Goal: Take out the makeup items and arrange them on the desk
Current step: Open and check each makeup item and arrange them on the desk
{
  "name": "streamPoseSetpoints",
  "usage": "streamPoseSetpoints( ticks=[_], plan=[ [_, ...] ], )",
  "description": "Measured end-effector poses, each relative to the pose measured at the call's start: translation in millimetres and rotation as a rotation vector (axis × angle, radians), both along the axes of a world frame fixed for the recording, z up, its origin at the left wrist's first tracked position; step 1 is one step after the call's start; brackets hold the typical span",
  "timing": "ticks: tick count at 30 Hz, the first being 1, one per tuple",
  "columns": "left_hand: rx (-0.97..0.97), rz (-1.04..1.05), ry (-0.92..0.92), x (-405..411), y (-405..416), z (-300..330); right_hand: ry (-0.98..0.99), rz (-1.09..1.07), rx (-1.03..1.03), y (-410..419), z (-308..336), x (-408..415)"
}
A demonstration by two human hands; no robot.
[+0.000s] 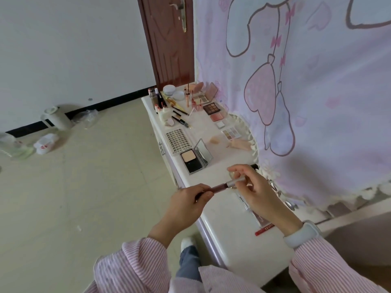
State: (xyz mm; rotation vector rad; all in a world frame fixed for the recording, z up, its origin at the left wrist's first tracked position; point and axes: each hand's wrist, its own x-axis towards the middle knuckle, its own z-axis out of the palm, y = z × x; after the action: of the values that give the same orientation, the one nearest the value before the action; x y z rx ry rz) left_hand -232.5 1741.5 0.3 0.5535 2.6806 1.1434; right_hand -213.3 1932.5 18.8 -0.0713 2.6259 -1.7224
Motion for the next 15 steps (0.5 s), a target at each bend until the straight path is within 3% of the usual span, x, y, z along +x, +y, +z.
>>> streamPoseSetpoints(
  ticks=[4, 12, 15],
  plan=[
    [0.05, 0.028, -0.018, -6, 2, -4, -0.121, -0.134, -0.026, -2, -5, -14],
    [0.147, 0.026, -0.101, -27, -2, -18, -0.116, -0.25, -0.214, 9, -4, -36],
    [0.234, 0.04, -0.161, -34, -2, -24, -0.116, -0.273, -0.178, 13, -2, -47]
  ],
)
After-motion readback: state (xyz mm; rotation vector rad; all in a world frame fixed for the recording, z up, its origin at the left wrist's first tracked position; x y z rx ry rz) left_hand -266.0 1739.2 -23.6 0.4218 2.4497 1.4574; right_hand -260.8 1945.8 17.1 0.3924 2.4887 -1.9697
